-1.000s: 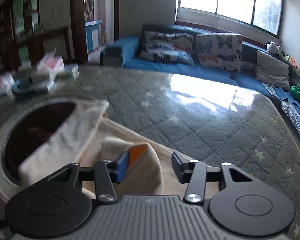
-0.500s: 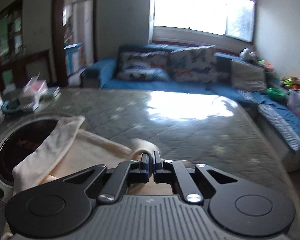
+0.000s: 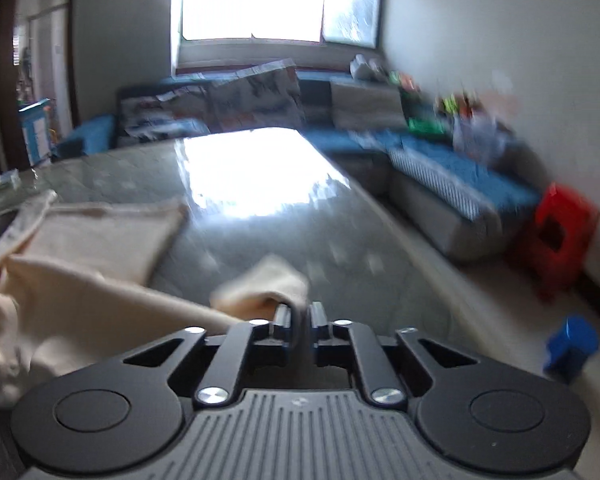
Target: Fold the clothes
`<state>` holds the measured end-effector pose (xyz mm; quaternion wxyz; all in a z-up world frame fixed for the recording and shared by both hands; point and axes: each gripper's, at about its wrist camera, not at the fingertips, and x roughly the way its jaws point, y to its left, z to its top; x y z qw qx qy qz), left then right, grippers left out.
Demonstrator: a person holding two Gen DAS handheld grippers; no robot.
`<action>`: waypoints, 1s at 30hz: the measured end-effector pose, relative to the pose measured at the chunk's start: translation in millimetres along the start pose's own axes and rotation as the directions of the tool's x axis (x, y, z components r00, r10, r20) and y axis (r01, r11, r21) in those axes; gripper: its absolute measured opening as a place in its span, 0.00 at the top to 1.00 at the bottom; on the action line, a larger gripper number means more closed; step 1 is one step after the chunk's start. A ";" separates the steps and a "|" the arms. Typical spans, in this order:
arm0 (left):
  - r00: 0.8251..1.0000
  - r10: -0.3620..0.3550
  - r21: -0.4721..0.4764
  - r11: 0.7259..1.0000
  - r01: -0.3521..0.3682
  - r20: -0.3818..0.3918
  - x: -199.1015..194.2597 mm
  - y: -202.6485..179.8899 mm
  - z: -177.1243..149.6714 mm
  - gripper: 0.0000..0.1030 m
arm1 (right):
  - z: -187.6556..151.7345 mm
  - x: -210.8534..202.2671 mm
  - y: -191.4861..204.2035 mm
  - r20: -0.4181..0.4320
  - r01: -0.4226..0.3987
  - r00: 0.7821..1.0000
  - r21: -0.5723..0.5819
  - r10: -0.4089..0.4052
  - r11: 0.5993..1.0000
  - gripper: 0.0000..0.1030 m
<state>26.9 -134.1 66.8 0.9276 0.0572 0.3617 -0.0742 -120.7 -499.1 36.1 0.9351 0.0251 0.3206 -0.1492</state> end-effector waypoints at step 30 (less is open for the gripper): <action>0.998 0.001 0.027 1.000 0.000 -0.057 121.0 -31.1 52.2 0.20 | -20.4 29.6 -67.0 -0.028 0.155 0.988 0.251 -0.153 0.956 0.40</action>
